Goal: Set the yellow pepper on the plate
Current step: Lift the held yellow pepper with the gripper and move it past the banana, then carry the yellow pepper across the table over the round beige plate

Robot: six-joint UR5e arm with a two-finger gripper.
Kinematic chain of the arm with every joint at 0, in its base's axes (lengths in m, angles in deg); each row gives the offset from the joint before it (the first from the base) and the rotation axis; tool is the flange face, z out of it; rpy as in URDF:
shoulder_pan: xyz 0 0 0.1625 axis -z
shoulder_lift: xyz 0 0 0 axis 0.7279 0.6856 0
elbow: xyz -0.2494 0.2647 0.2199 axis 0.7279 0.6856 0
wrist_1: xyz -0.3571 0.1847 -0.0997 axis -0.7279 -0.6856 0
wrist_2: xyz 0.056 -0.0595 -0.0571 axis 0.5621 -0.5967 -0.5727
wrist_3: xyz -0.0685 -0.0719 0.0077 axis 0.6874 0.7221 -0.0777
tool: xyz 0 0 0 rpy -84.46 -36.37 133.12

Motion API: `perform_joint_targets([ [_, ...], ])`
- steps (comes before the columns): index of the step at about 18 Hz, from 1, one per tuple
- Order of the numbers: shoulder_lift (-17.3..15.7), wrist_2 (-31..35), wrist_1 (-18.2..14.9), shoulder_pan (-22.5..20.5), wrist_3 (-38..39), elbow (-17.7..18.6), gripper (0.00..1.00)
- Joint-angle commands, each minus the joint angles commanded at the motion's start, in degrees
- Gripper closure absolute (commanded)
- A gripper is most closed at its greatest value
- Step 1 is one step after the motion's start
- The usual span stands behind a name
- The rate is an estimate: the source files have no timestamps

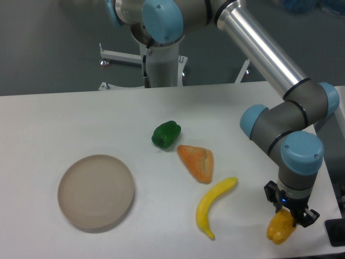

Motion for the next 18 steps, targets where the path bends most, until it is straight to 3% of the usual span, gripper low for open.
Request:
perform_joint_targets([
  [6,-1.4,-0.3,-0.8,1.8,1.6,1.1,0.54],
  [10,-4.8,-0.4,-1.8,4.3,9.5,5.5,0.54],
  [13,-9.6,-0.3,-6.6,6.7,13.8,10.4,0.54],
  [16,-14.5,-0.4,-9.3,10.0,20.7,15.3,0.54],
  [18,-15.5,-0.4,-10.8,12.9,27.7,15.9,0.54],
])
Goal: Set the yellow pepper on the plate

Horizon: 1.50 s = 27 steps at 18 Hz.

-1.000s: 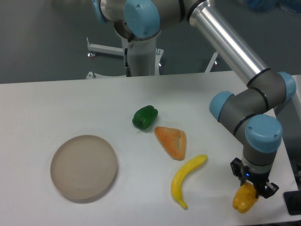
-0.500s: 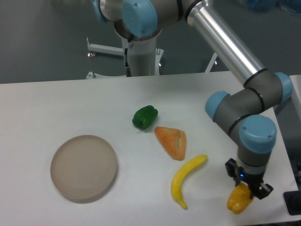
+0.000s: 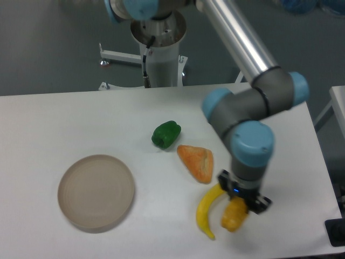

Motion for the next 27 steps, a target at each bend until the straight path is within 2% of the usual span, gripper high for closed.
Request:
perform_joint_targets([
  [2,-0.8,0.0,-3.2,3.6,7.5,0.2,0.54],
  [4,-1.3,-0.3,-5.0,7.0,12.8,1.4,0.54],
  [7,-2.6,-3.3,-5.1,11.0,21.9,4.1,0.54],
  [11,-4.0,-5.9,-4.9,14.7,28.4,8.3,0.54],
  [19,-1.5,-5.5,-4.3,18.6,33.3,9.7,0.54],
  [27,0.9,-5.4,-3.4,19.4,34.8,9.9,0.54],
])
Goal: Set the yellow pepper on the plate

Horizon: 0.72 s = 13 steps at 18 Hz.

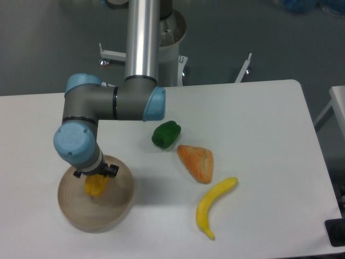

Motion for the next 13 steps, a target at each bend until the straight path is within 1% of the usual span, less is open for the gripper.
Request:
perform_joint_targets([
  [2,0.2,0.0,0.6,0.0,0.0,0.0,0.53],
  [5,0.3,0.0,0.6,0.0,0.0,0.0,0.48],
  [6,0.2,0.0,0.8,0.0,-0.1,0.0,0.37],
  [7,0.1,0.0,0.9,0.0,-0.1,-0.1,0.17],
  [8,-0.3,0.1,1.1,0.0,-0.2,-0.1,0.0],
  [13,-1.5,0.5,1.1,-0.1,-0.9,-0.3,0.0],
])
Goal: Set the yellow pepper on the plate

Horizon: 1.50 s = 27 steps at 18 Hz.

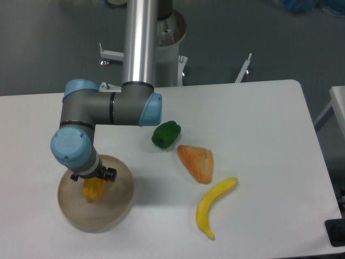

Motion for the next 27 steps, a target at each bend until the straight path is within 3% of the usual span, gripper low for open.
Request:
perform_joint_targets([
  [6,-0.8,5.4,0.8,-3.2,-3.3,-0.6,0.0],
  [14,-1.7,5.8,5.0,-12.6,-21.4,-1.1,0.0],
  [16,-1.6,5.8,7.5,-14.6,-24.2,-0.8,0.0],
  [19,-1.3,5.8,8.3,-17.2,-27.7,-0.6,0.0],
  [23,-1.1,6.2,8.9,-18.8,-30.7,-0.4,0.0],
  [27,-0.7,10.5,9.1,-19.8,-31.9,0.1,0.0],
])
